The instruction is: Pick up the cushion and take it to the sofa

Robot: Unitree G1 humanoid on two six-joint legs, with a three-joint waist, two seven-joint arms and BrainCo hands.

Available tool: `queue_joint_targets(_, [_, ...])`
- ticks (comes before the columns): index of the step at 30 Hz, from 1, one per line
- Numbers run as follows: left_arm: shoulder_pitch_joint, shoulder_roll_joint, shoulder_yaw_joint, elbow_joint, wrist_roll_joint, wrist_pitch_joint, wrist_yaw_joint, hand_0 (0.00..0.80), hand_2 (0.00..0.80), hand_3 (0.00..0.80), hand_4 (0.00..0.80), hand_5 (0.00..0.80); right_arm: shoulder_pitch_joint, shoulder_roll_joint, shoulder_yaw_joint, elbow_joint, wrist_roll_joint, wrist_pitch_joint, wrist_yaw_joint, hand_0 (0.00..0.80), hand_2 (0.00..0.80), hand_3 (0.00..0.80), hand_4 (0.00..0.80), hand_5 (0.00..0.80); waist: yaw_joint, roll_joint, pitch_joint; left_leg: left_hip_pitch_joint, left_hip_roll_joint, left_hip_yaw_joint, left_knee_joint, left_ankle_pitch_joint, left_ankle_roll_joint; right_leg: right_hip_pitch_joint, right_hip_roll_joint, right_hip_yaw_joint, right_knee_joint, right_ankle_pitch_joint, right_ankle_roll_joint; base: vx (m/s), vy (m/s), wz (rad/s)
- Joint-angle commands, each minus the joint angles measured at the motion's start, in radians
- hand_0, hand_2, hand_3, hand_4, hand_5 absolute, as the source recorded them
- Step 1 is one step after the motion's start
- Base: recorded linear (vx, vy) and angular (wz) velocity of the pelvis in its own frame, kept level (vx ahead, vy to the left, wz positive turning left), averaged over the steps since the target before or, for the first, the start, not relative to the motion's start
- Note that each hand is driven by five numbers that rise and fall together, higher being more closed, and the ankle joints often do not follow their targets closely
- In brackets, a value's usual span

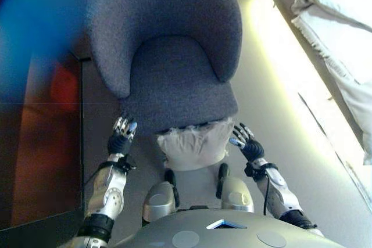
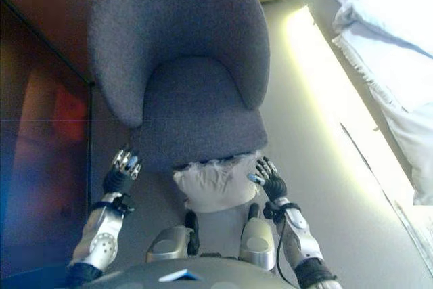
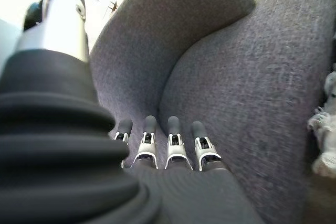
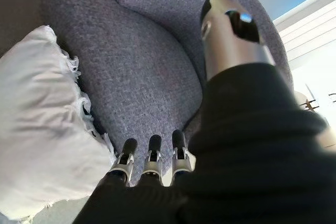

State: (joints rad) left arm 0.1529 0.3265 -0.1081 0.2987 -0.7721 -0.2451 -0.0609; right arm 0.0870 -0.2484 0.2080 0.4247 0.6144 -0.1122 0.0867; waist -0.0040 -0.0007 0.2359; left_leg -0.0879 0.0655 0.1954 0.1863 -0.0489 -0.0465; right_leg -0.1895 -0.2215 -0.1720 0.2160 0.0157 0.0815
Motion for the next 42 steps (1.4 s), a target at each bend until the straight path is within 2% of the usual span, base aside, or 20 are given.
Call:
queue_joint_targets(1, [-0.088, 0.048, -0.038, -0.016, 0.034, -0.048, 0.009, 0.0, 0.0, 0.0, 0.0, 0.0, -0.137, -0.046, -0.002, 0.003, -0.08, -0.095, -0.045, 0.0, 0.0, 0.0, 0.0, 0.0, 0.018, -0.005, 0.084, -0.155, -0.001, -0.053, 0.144, -0.035, 0.026, -0.068, -0.081, 0.052, 0.074, 0.039, 0.029, -0.205, -0.049, -0.09])
queue_joint_targets(5, [-0.203, 0.055, -0.101, 0.051, 0.054, -0.096, 0.061, 0.0, 0.0, 0.0, 0.0, 0.0, -0.275, -0.132, 0.012, 0.052, -0.052, -0.082, -0.059, 0.0, 0.0, 0.0, 0.0, 0.0, 0.016, 0.002, 0.149, -0.301, 0.021, -0.062, 0.303, -0.083, 0.023, -0.179, -0.08, 0.069, 0.156, 0.005, 0.023, -0.225, -0.037, -0.02])
queue_joint_targets(8, [-0.27, 0.053, -0.124, 0.107, 0.058, -0.103, 0.081, 0.0, 0.0, 0.0, 0.0, 0.0, -0.347, -0.166, 0.016, 0.094, -0.029, -0.065, -0.064, 0.0, 0.0, 0.0, 0.0, 0.0, 0.02, 0.004, 0.176, -0.394, 0.049, -0.057, 0.4, -0.118, 0.029, -0.263, -0.09, 0.053, 0.276, -0.048, 0.003, -0.12, -0.004, 0.11])
queue_joint_targets(9, [-0.292, 0.043, -0.13, 0.144, 0.06, -0.116, 0.09, 0.0, 0.0, 0.0, 0.0, 0.0, -0.364, -0.174, 0.016, 0.105, -0.024, -0.06, -0.071, 0.0, 0.0, 0.0, 0.0, 0.0, 0.019, 0.009, 0.191, -0.421, 0.058, -0.067, 0.458, -0.163, 0.023, -0.297, -0.091, 0.059, 0.35, -0.092, 0.003, -0.03, 0.02, 0.1])
queue_joint_targets(12, [-0.355, 0.023, -0.131, 0.243, 0.048, -0.134, 0.121, 0.0, 0.0, 0.0, 0.0, 0.0, -0.415, -0.186, 0.017, 0.138, -0.02, -0.043, -0.103, 0.0, 0.0, 0.0, 0.0, 0.0, 0.012, 0.016, 0.211, -0.513, 0.069, -0.073, 0.563, -0.202, 0.026, -0.4, -0.097, 0.07, 0.475, -0.13, -0.009, -0.059, 0.017, 0.02])
queue_joint_targets(15, [-0.422, 0.007, -0.13, 0.325, 0.05, -0.139, 0.146, 0.0, 0.0, 0.0, 0.0, 0.0, -0.496, -0.2, 0.015, 0.194, -0.016, -0.03, -0.129, 0.0, 0.0, 0.0, 0.0, 0.0, 0.01, 0.025, 0.23, -0.599, 0.07, -0.085, 0.641, -0.226, 0.027, -0.494, -0.103, 0.081, 0.567, -0.158, -0.014, -0.079, 0.015, 0.11])
queue_joint_targets(21, [-0.517, -0.004, -0.149, 0.374, 0.055, -0.148, 0.163, 0.0, 0.0, 0.0, 0.0, 0.0, -0.672, -0.267, 0.021, 0.268, -0.021, 0.005, -0.116, 0.0, 0.0, 0.0, 0.0, 0.0, 0.016, 0.056, 0.272, -0.789, 0.071, -0.111, 0.802, -0.267, 0.039, -0.699, -0.101, 0.123, 0.731, -0.194, -0.021, -0.089, 0.023, 0.07])
queue_joint_targets(26, [-0.574, 0.001, -0.145, 0.398, 0.028, -0.122, 0.206, 0.0, 0.0, 0.0, 0.0, 0.0, -0.762, -0.299, 0.034, 0.319, 0.008, 0.039, -0.096, 0.0, 0.0, 0.0, 0.0, 0.0, 0.017, 0.069, 0.275, -0.928, 0.069, -0.131, 0.931, -0.302, 0.054, -0.84, -0.094, 0.158, 0.857, -0.232, -0.036, -0.068, -0.014, 0.04])
queue_joint_targets(30, [-0.598, 0.009, -0.148, 0.403, 0.009, -0.123, 0.174, 0.0, 0.0, 0.0, 0.0, 0.0, -0.811, -0.315, 0.03, 0.361, 0.068, 0.028, -0.048, 0.0, 0.0, 0.0, 0.0, 0.0, 0.016, 0.077, 0.277, -1.03, 0.066, -0.143, 1.031, -0.325, 0.058, -0.936, -0.081, 0.174, 0.952, -0.27, -0.045, -0.022, -0.034, 0.08])
queue_joint_targets(36, [-0.653, 0.039, -0.164, 0.416, -0.015, -0.048, 0.077, 0.0, 0.0, 0.0, 0.0, 0.0, -0.873, -0.328, 0.045, 0.411, 0.098, 0.063, 0.016, 0.0, 0.0, 0.0, 0.0, 0.0, 0.011, 0.078, 0.264, -1.157, 0.081, -0.151, 1.151, -0.347, 0.061, -1.052, -0.073, 0.193, 1.064, -0.313, -0.062, 0.013, -0.036, 0.06])
queue_joint_targets(42, [-0.747, 0.08, -0.186, 0.435, -0.052, 0.014, 0.043, 0.0, 0.0, 0.0, 0.0, 0.0, -0.932, -0.327, 0.073, 0.449, 0.13, 0.089, 0.044, 0.0, 0.0, 0.0, 0.0, 0.0, -0.001, 0.076, 0.26, -1.232, 0.099, -0.153, 1.233, -0.369, 0.063, -1.131, -0.068, 0.214, 1.147, -0.336, -0.066, 0.01, 0.001, 0.01])
